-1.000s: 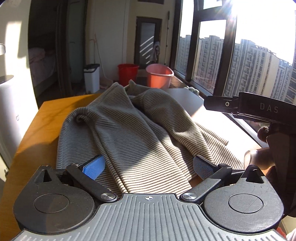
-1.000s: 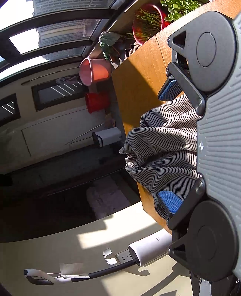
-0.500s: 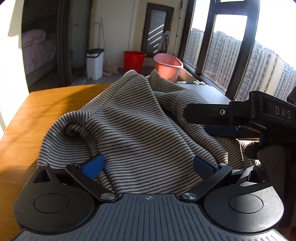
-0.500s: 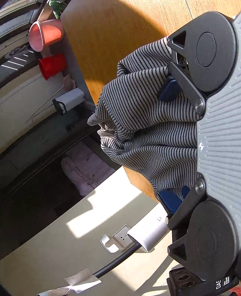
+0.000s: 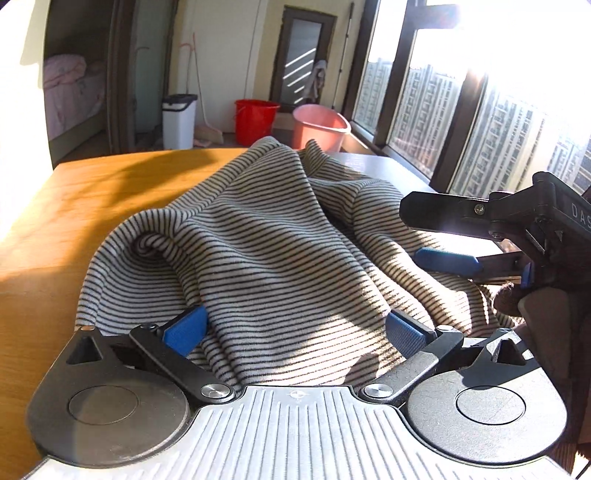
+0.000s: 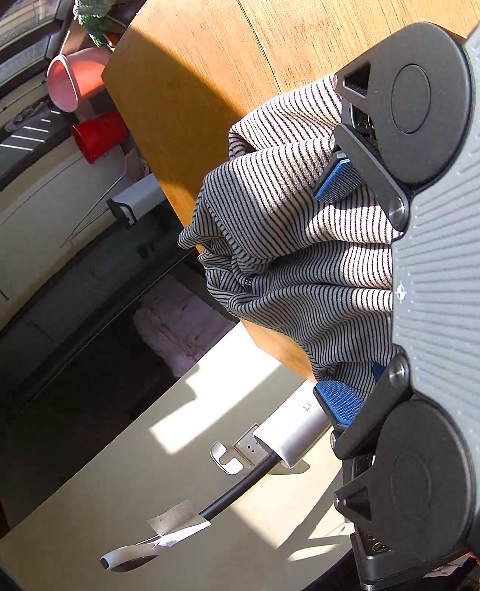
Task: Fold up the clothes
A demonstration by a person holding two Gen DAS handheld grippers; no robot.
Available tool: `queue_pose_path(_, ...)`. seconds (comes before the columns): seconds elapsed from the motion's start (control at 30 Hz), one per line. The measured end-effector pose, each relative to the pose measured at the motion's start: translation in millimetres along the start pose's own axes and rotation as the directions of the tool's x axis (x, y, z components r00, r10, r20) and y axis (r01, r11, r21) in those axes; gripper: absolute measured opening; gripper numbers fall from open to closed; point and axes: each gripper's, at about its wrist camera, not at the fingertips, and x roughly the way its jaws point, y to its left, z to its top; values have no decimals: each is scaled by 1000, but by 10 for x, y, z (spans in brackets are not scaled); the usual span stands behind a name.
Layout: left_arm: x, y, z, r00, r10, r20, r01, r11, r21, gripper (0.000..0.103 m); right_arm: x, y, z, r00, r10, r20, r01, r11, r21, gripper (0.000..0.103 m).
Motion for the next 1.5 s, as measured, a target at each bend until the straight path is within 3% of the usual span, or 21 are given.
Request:
queue_pose_path(0.17,-110,-82,-47,997,32,-68,-32,999,7,103,-20,-1,-11,1000,2,6,-2,1000,6,103)
queue_pose_path(0.23,-202,-32,-55,995,-11,-100,8,999,-31,103,-20,2,-10,1000,3,8,-3,1000,6,103)
queue_pose_path(0.33,-340,125,-84,980,-139,-144,115,979,-165,103,-25,5,-9,1000,4,10,-4,1000,7,103)
queue_pose_path(0.43,-390,227,-111,968,-193,-160,150,958,-243,100,-23,11,-10,1000,3,11,-3,1000,6,103)
queue_pose_path(0.57,-398,88,-134,975,-156,-161,123,972,-199,93,-17,19,-12,1000,3,14,-3,1000,6,103)
queue_pose_path(0.7,-345,-87,-146,985,-106,-138,91,990,-111,92,-15,21,-14,1000,4,15,-4,1000,6,103)
queue_pose_path(0.8,-276,-137,-125,989,-85,-120,72,992,-106,92,-15,22,-17,1000,5,17,-5,1000,7,103)
queue_pose_path(0.83,-264,-139,-110,991,-77,-114,64,991,-115,85,-17,22,-17,1000,5,19,-5,1000,8,103)
queue_pose_path(0.93,-249,-89,-78,994,-52,-99,37,989,-145,43,-20,17,-17,1000,7,21,-8,1000,11,103)
queue_pose_path(1.03,-238,17,-76,994,-65,-88,48,981,-187,22,-25,10,-19,1000,9,22,-9,1000,12,103)
queue_pose_path(1.17,-322,98,-18,993,-114,-10,110,974,-196,15,-29,9,-15,1000,12,25,-13,1000,17,103)
queue_pose_path(1.3,-490,115,219,990,-33,135,47,994,-102,15,-35,-1,-13,999,15,28,-16,1000,22,103)
queue_pose_path(1.37,-544,227,340,985,15,174,6,993,-119,14,-40,-7,-15,999,15,28,-16,1000,21,103)
queue_pose_path(1.5,-737,498,410,978,51,201,-10,979,-203,14,-40,-9,-14,999,14,29,-15,1000,21,103)
